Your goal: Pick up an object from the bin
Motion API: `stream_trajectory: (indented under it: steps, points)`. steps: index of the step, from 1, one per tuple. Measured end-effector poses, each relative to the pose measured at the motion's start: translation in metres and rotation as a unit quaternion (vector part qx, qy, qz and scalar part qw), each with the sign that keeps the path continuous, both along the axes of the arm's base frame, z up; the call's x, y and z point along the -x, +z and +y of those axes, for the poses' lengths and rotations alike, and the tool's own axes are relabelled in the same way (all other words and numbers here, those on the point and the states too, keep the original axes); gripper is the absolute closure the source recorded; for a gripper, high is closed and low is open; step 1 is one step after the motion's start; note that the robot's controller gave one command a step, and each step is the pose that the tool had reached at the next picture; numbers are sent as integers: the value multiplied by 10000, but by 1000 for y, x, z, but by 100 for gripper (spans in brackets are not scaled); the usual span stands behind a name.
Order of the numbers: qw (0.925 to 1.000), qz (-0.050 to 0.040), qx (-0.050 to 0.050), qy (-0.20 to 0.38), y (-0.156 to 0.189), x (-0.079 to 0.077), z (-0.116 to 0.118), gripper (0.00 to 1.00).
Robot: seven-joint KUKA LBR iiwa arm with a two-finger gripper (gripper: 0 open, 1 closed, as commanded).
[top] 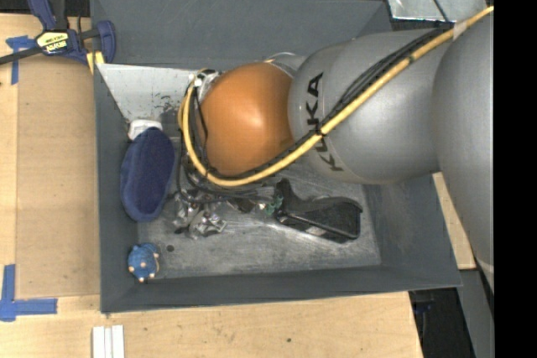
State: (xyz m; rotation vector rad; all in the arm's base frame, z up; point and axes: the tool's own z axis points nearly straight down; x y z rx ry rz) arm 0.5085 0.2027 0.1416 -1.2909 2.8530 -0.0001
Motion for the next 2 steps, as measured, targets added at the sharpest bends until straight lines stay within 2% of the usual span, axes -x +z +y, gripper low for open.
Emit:
stream_trajectory:
  steps: [1, 2]
  points:
    - [10000, 19, 6, -20, 13, -1, 1, 100]
    - [10000, 13, 3, -41, 42, -3, 1, 100]
